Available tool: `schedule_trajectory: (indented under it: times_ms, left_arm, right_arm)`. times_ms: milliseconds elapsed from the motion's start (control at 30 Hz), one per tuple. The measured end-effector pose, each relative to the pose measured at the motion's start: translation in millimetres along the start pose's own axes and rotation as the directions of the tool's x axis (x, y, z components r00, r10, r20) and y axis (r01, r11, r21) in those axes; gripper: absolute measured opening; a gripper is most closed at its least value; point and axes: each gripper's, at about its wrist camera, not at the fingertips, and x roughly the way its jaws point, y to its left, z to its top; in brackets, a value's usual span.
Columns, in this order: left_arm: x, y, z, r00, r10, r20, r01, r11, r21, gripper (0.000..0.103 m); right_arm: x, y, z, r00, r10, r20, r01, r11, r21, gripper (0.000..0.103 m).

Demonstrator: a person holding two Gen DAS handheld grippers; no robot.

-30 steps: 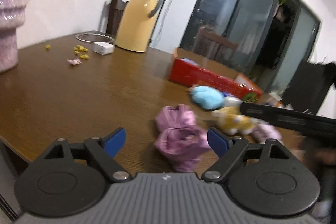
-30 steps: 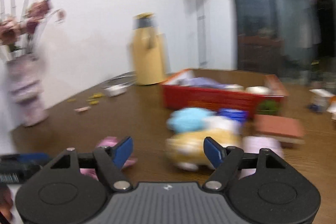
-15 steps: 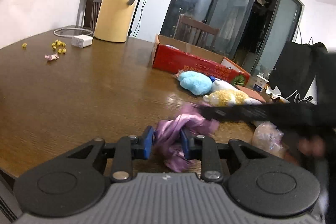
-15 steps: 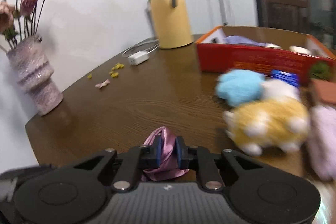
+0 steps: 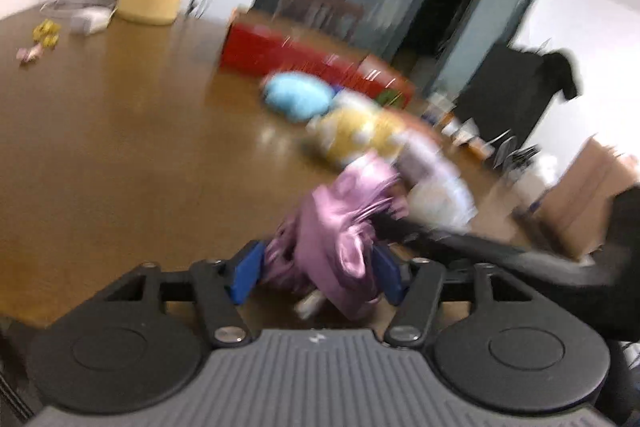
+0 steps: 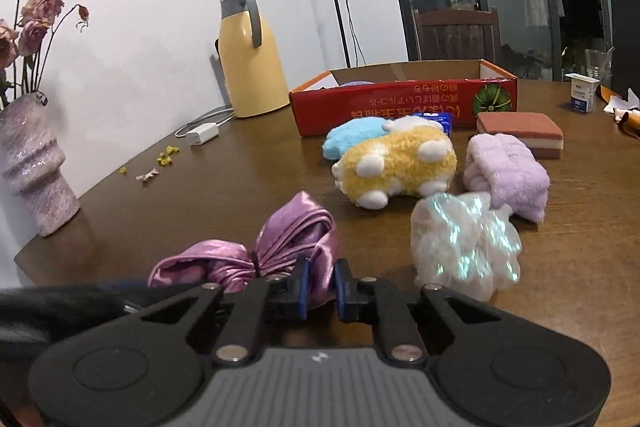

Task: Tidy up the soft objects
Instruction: 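Close the right gripper on the scrunchie beside the left gripper, then carry the scrunchie with both grippers into the red box and open them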

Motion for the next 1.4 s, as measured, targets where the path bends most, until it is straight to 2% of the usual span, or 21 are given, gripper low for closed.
schedule_trajectory:
  times_ms: [67, 267, 367, 467, 533, 600, 667, 700, 800, 833, 867, 900, 967, 1100, 1200, 1300, 1400]
  left_arm:
    - [0, -3, -3, 0.999, 0.035, 0.012, -0.036, 0.999, 0.026, 0.049]
    - [-1, -9, -4, 0.998, 0.061, 0.022, -0.062, 0.998, 0.024, 0.049]
    - [2, -14, -6, 0.995, 0.086, 0.045, -0.088, 0.994, 0.065, 0.051]
    - [4, -15, -7, 0.989, 0.126, 0.075, -0.134, 0.985, 0.105, 0.053]
    - [0, -11, -7, 0.991, 0.108, 0.08, -0.115, 0.99, 0.078, 0.055]
    - [-6, -9, -6, 0.992, 0.084, 0.095, -0.09, 0.994, 0.062, 0.058]
    - [-14, -8, -3, 0.991, 0.07, 0.111, -0.076, 0.996, 0.045, 0.062]
    - [-17, -8, -2, 0.991, 0.064, 0.12, -0.069, 0.997, 0.034, 0.063]
    - [-15, -8, 2, 0.991, 0.062, 0.117, -0.066, 0.997, 0.029, 0.062]
    - [-10, -10, 1, 0.993, 0.077, 0.094, -0.081, 0.996, 0.045, 0.059]
    - [-5, -12, 1, 0.993, 0.086, 0.077, -0.091, 0.994, 0.064, 0.044]
    - [-1, -12, -1, 0.994, 0.09, 0.067, -0.095, 0.993, 0.077, 0.034]
    - [5, -11, -1, 0.992, 0.106, 0.067, -0.112, 0.99, 0.088, 0.02]
    - [15, -7, 22, 0.997, 0.067, 0.035, -0.07, 0.993, 0.092, 0.013]
    - [19, -6, 63, 0.998, -0.025, 0.065, 0.019, 0.996, 0.09, 0.013]
    - [26, -10, 102, 0.981, -0.115, 0.155, 0.098, 0.988, 0.116, 0.012]
    - [44, -20, 141, 0.962, -0.162, 0.221, 0.128, 0.979, 0.159, 0.012]
  right_arm:
    - [-4, -5, -4, 1.0, 0.02, -0.006, -0.02, 1.0, 0.008, 0.013]
    - [-11, -5, -9, 0.998, 0.056, -0.01, -0.056, 0.998, 0.0, 0.014]
    - [-15, -7, -13, 0.996, 0.082, -0.022, -0.082, 0.997, -0.015, 0.017]
    - [-26, -14, -13, 0.993, 0.116, 0.002, -0.116, 0.993, -0.008, 0.017]
    - [-34, -15, -5, 0.992, 0.121, 0.045, -0.12, 0.993, -0.017, 0.019]
    - [-39, -16, 6, 0.988, 0.129, 0.087, -0.127, 0.992, -0.028, 0.027]
    - [-35, -17, 15, 0.983, 0.15, 0.105, -0.148, 0.989, -0.029, 0.049]
    - [-30, -17, 19, 0.982, 0.161, 0.101, -0.158, 0.987, -0.034, 0.05]
    - [-2, -20, 22, 0.989, 0.138, 0.045, -0.136, 0.989, -0.057, 0.047]
    - [7, -22, 20, 0.99, 0.138, 0.018, -0.137, 0.989, -0.047, 0.038]
    - [13, -25, 17, 0.989, 0.149, -0.003, -0.149, 0.988, -0.031, 0.031]
    - [17, -27, 14, 0.987, 0.161, -0.011, -0.162, 0.987, -0.013, 0.03]
    - [18, -27, 13, 0.984, 0.176, -0.022, -0.176, 0.984, -0.016, 0.025]
    - [17, -22, 24, 0.987, 0.159, -0.03, -0.161, 0.985, -0.054, 0.018]
    - [4, -25, 52, 0.986, 0.15, 0.079, -0.148, 0.988, -0.035, 0.017]
    - [-4, -38, 93, 0.973, 0.155, 0.169, -0.157, 0.988, -0.002, 0.017]
    - [5, -52, 139, 0.968, 0.146, 0.204, -0.145, 0.989, -0.022, 0.017]
